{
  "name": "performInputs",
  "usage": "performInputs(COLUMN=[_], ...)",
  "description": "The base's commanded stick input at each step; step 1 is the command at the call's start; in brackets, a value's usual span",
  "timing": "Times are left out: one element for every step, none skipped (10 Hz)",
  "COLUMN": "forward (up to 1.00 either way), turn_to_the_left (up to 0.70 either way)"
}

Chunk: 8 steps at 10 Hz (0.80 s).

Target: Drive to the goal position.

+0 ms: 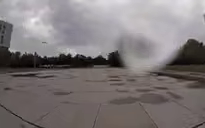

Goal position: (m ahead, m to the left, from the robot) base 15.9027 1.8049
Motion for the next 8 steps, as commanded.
performInputs(forward=[0.7, 0.7, 0.7, 0.7, 0.7, 0.7, 0.7, 0.7], turn_to_the_left=[0.0, 0.0, 0.0, 0.0, 0.0, 0.0, 0.0, 0.0])
